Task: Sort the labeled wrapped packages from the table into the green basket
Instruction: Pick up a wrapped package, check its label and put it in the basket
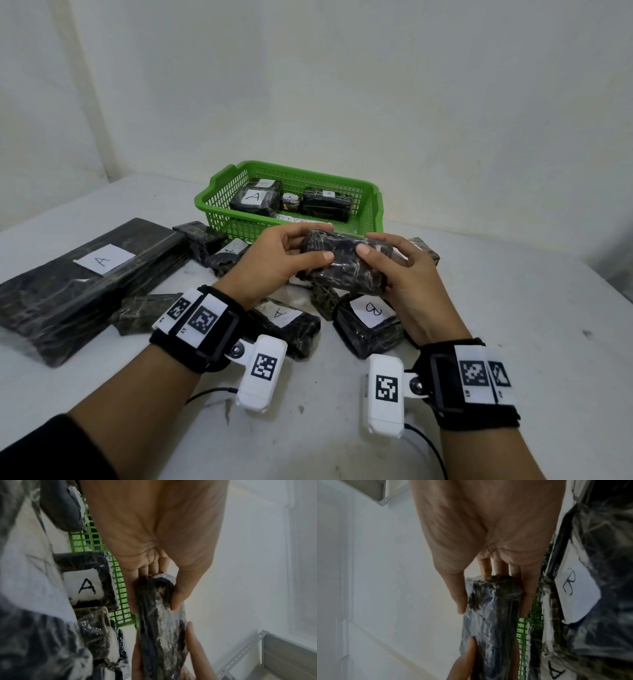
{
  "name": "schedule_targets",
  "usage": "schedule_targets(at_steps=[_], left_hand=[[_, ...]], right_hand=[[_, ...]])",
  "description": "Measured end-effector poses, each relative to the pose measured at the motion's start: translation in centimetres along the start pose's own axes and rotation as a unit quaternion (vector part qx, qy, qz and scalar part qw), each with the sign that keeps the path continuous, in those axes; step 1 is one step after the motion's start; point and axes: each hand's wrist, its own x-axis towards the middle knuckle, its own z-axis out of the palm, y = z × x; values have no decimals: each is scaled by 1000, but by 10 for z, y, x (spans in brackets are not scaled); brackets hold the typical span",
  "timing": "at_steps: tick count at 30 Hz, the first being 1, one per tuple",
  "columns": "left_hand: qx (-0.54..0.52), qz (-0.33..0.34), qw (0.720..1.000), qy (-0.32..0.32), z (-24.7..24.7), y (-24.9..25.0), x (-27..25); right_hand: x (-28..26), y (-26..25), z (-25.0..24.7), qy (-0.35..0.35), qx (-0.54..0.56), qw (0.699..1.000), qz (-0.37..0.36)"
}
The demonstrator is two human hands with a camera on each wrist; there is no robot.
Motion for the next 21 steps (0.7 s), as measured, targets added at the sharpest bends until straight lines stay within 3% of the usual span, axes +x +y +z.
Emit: schedule_targets(at_steps=[10, 21], left_hand=[[-34, -2, 999, -2, -3, 3, 0], [36, 58, 998, 4, -3, 1, -2]], right_hand=[[2, 7, -3, -28, -49, 998, -4], [0, 6, -5, -22, -69, 997, -37]])
